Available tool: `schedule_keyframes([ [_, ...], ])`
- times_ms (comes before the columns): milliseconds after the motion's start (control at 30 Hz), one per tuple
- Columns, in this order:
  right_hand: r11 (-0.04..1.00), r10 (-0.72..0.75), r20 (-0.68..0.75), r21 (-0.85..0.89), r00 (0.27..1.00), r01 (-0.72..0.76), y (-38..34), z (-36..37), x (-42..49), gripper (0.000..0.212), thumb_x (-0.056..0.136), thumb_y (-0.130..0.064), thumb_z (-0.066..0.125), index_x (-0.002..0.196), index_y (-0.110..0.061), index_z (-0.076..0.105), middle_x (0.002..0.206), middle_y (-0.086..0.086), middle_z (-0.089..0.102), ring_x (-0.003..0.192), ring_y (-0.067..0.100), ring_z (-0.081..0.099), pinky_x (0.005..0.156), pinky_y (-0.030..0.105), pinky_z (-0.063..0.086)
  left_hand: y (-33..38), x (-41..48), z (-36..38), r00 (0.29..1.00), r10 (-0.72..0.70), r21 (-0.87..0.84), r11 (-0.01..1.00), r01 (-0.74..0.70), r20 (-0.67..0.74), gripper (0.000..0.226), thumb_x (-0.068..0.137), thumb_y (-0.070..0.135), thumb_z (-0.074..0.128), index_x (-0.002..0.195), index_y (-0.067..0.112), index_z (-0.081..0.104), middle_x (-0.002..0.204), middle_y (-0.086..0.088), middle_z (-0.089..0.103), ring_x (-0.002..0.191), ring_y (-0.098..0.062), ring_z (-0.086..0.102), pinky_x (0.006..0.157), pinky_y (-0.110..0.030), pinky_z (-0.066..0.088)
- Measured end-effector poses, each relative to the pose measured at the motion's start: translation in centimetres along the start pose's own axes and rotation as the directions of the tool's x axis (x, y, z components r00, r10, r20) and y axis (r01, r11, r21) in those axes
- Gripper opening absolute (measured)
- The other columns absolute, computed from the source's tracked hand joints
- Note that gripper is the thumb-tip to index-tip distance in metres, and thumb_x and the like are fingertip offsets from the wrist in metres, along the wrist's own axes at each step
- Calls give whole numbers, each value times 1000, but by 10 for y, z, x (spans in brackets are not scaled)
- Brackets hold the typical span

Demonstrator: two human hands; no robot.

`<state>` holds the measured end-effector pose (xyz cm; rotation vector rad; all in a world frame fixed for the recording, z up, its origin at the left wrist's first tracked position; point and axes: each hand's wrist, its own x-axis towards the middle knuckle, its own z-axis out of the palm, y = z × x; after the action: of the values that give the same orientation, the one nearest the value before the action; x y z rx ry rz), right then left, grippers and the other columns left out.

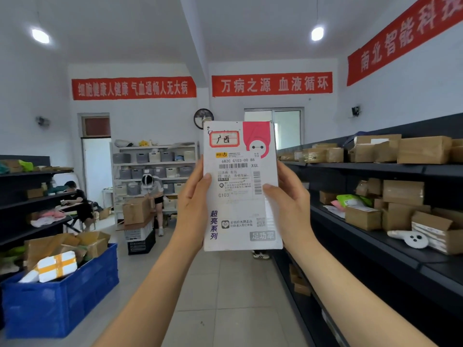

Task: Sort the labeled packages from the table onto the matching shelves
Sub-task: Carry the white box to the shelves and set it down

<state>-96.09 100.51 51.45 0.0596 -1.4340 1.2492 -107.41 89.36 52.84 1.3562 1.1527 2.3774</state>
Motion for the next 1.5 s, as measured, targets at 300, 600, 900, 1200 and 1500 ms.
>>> schedule_keyframes([
  [300,992,-68,-113,-112,991,55,57,-5,54,52,77,-8,56,128,-22,58,123,7,68,112,24,66,84,44,57,-71,82,-11,993,-42,-103,993,54,114,41,99,15,42,137,30,52,130,3,65,116,-20,63,98,-45,50],
  [600,933,-161,-272,-355,949,56,73,-92,80,51,86,-1,58,134,-14,53,126,10,65,113,25,65,87,39,58,-173,133,71,966,-32,-293,950,110,257,39,98,13,42,135,20,54,117,10,69,110,-13,65,84,-25,57],
  [900,727,-389,-451,-686,803,-32,4,-205,59,59,79,-15,61,137,-21,52,133,10,61,121,30,59,91,53,55,-220,108,233,842,36,-469,843,264,538,39,95,25,43,132,24,57,124,3,68,114,-17,65,93,-45,54],
  [1200,501,-612,-519,-838,597,-215,-67,-207,-11,57,76,-20,63,132,-21,57,128,9,65,119,33,60,93,56,53,-190,38,297,572,203,-545,653,526,795,40,101,21,36,139,26,48,126,7,66,114,-12,64,87,-31,56],
  [1500,439,-701,-559,-827,442,-351,-43,-172,-77,52,81,-12,59,133,-16,56,122,14,68,109,35,66,85,53,56,-207,-10,278,307,255,-397,502,769,917,42,100,16,37,140,28,47,129,1,64,117,-17,63,93,-40,54],
])
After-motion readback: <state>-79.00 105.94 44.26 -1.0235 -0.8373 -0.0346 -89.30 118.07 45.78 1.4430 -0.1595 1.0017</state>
